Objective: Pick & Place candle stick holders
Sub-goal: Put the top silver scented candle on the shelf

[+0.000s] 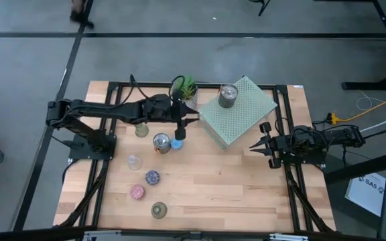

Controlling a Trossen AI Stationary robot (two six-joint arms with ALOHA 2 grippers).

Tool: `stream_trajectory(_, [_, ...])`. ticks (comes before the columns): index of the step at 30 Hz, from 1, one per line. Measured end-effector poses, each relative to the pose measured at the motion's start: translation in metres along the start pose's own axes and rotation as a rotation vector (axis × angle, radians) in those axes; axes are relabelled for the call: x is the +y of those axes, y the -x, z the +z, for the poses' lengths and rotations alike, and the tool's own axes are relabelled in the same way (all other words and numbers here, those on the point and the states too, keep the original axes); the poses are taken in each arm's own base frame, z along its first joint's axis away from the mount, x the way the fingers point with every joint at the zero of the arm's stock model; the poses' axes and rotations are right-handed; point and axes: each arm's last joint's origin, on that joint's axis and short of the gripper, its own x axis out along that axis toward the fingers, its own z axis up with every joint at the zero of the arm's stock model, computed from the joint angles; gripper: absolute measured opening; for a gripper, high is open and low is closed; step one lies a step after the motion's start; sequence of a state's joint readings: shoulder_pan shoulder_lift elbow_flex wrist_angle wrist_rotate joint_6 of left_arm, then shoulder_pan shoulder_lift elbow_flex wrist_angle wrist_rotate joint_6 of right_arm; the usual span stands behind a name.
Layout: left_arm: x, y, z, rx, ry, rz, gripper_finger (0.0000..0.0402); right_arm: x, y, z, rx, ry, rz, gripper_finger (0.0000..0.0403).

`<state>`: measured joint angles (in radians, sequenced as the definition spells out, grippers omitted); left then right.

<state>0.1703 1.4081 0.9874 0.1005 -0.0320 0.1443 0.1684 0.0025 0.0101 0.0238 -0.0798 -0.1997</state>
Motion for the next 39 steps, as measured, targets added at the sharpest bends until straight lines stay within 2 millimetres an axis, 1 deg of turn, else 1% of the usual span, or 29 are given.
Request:
stream_trajectory(6, [-0.001, -0.008, -0.006, 0.023, -0.022, -0.005, 0.0160, 0.000, 0.000, 0.000, 0.000, 0.000, 0.000, 0.0043])
stream_trajectory(10, [-0.010, -0.019, -0.011, 0.019, -0.068, -0.014, 0.0186, 0.000, 0.000, 0.000, 0.000, 0.000, 0.000, 0.0043])
stream_trajectory(13, [-0.018, -0.029, -0.016, 0.037, -0.107, 0.020, 0.0196, 0.000, 0.000, 0.000, 0.000, 0.000, 0.000, 0.0043])
stream_trajectory(16, [-0.023, -0.038, -0.016, 0.048, -0.117, 0.098, 0.0197, 0.000, 0.000, 0.000, 0.000, 0.000, 0.000, 0.0043])
stream_trajectory(19, [-0.022, -0.048, -0.008, 0.028, -0.113, 0.183, 0.0190, 0.000, 0.000, 0.000, 0.000, 0.000, 0.000, 0.0044])
stream_trajectory(22, [-0.013, -0.061, -0.003, 0.041, -0.071, 0.257, 0.0180, 0.000, 0.000, 0.000, 0.000, 0.000, 0.000, 0.0044])
stream_trajectory(27, [-0.002, -0.088, 0.007, 0.052, -0.035, 0.270, 0.0168, 0.000, 0.000, 0.000, 0.000, 0.000, 0.000, 0.0044])
stream_trajectory(31, [0.005, -0.109, 0.008, 0.084, -0.034, 0.269, 0.0156, 0.000, 0.000, 0.000, 0.000, 0.000, 0.000, 0.0044])
stream_trajectory(35, [0.014, -0.125, 0.008, 0.100, -0.004, 0.289, 0.0131, 0.000, 0.000, 0.000, 0.000, 0.000, 0.000, 0.0044])
stream_trajectory(39, [0.024, -0.133, 0.002, 0.135, 0.019, 0.306, 0.0102, 0.000, 0.000, 0.000, 0.000, 0.000, 0.000, 0.0044])
